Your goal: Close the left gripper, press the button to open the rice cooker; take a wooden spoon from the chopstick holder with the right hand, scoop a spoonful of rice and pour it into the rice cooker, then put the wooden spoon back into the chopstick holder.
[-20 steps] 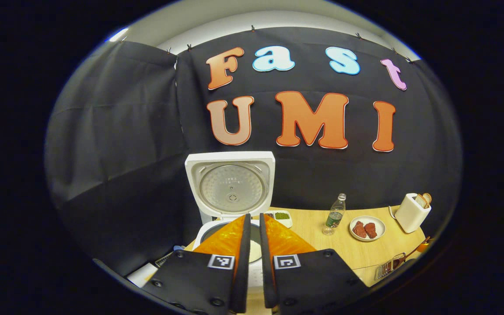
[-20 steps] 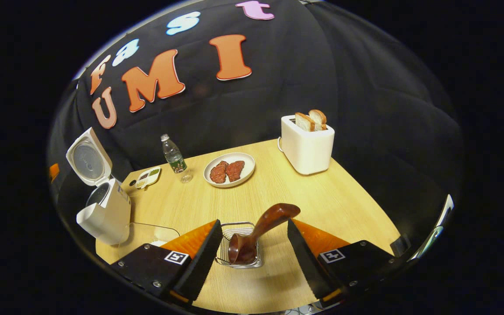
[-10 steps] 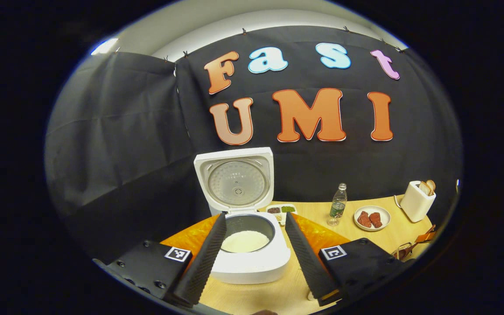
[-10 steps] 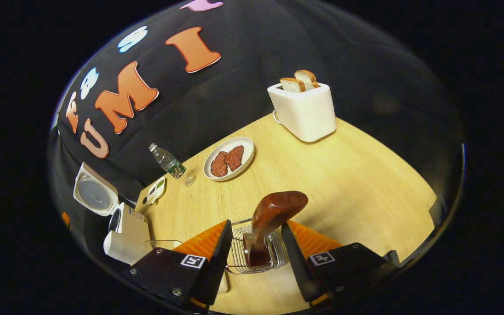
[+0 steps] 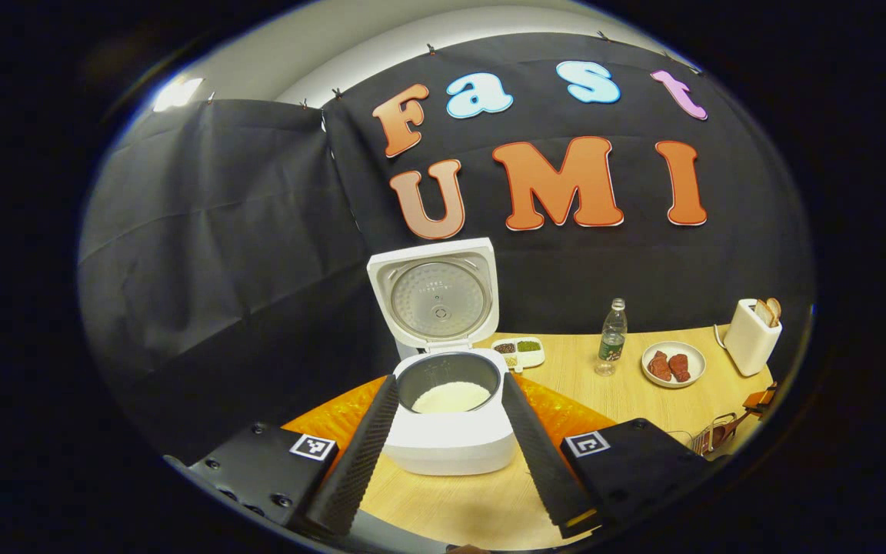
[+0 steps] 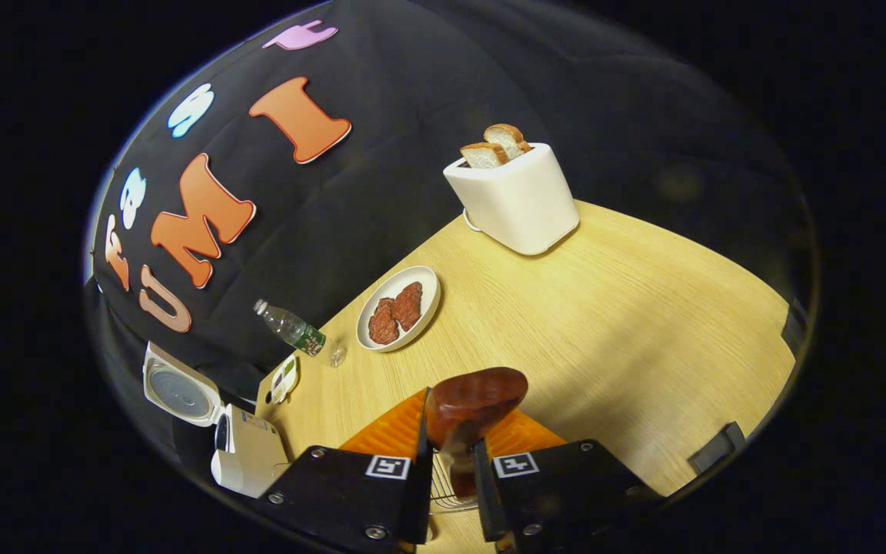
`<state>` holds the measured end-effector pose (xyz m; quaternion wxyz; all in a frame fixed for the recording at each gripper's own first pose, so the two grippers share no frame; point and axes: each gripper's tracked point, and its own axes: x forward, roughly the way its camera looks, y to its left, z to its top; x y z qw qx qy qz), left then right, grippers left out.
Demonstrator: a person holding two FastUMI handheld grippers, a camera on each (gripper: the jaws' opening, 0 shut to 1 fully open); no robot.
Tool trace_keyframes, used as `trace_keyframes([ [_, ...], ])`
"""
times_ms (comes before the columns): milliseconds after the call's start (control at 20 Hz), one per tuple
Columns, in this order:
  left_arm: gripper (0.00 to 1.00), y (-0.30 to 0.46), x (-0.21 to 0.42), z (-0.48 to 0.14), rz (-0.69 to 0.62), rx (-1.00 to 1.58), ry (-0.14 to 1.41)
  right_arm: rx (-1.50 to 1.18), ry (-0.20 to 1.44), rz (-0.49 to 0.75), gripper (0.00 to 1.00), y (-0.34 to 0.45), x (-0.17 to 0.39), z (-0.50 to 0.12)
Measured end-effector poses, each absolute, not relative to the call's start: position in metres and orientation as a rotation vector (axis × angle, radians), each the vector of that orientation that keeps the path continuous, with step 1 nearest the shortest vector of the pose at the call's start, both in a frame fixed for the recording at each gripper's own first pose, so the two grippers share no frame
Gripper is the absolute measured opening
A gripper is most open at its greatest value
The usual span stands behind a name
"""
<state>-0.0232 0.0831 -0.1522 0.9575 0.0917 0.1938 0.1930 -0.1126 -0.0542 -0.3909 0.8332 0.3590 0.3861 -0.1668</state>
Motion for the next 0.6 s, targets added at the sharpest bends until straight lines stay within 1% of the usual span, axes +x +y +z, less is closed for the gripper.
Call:
trace_keyframes([
  [200,0.93,0.079,-0.021,-0.147,0.369,0.201,0.368,0.742,0.814,-0.38,0.2,-0.058,-0.112,-0.389],
  [250,0.93,0.077,-0.019,-0.147,0.36,0.202,0.359,0.73,0.811,-0.37,0.14,-0.054,-0.113,-0.387],
  [300,0.93,0.076,-0.015,-0.147,0.349,0.198,0.353,0.712,0.804,-0.362,0.18,-0.053,-0.113,-0.384],
  [450,0.93,0.076,0.005,-0.151,0.282,0.179,0.342,0.633,0.753,-0.388,0.17,-0.057,-0.112,-0.367],
  [600,0.93,0.09,0.02,-0.149,0.233,0.178,0.327,0.577,0.662,-0.393,0.16,-0.056,-0.103,-0.332],
])
